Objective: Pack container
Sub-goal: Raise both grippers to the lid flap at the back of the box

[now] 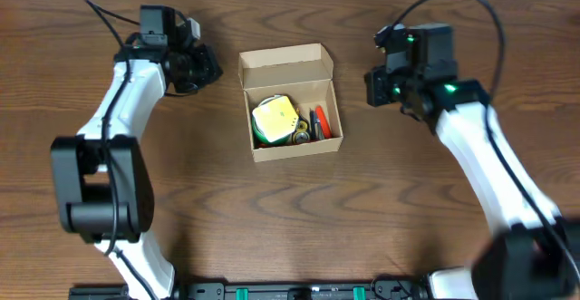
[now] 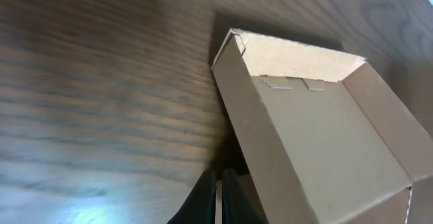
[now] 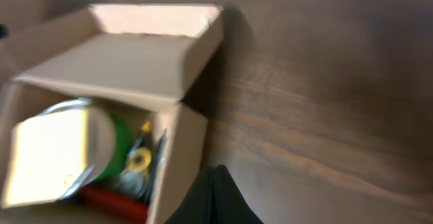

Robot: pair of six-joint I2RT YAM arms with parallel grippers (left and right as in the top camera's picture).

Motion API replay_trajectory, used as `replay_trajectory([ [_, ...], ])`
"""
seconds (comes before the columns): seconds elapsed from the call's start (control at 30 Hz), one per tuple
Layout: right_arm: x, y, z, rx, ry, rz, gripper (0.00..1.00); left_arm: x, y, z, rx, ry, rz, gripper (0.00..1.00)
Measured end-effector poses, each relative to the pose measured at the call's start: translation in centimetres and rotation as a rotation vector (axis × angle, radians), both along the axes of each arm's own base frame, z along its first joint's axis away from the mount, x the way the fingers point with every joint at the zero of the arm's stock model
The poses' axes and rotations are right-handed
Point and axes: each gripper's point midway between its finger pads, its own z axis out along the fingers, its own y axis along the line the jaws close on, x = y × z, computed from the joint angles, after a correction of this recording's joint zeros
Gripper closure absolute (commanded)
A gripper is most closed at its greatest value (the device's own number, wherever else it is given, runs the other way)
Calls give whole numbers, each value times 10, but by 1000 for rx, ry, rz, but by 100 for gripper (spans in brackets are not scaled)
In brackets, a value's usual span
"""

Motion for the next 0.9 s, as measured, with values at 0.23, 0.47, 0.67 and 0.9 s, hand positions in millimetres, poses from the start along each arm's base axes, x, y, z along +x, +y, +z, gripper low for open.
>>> replay_trajectory([
  [0.23,43,2,-75,131,78,-58,99,12,-11,-33,-101,59,41,94],
  [0.47,70,20,-105,331,80,-51,99,29,-27,-51,-249,71,64,94],
  [0.67,70,41,-128,462,146,-33,99,32,-37,-54,-333,96,71,94],
  [0.9,67,66,-124,528,165,12,99,31,-50,-47,-371,93,44,95],
])
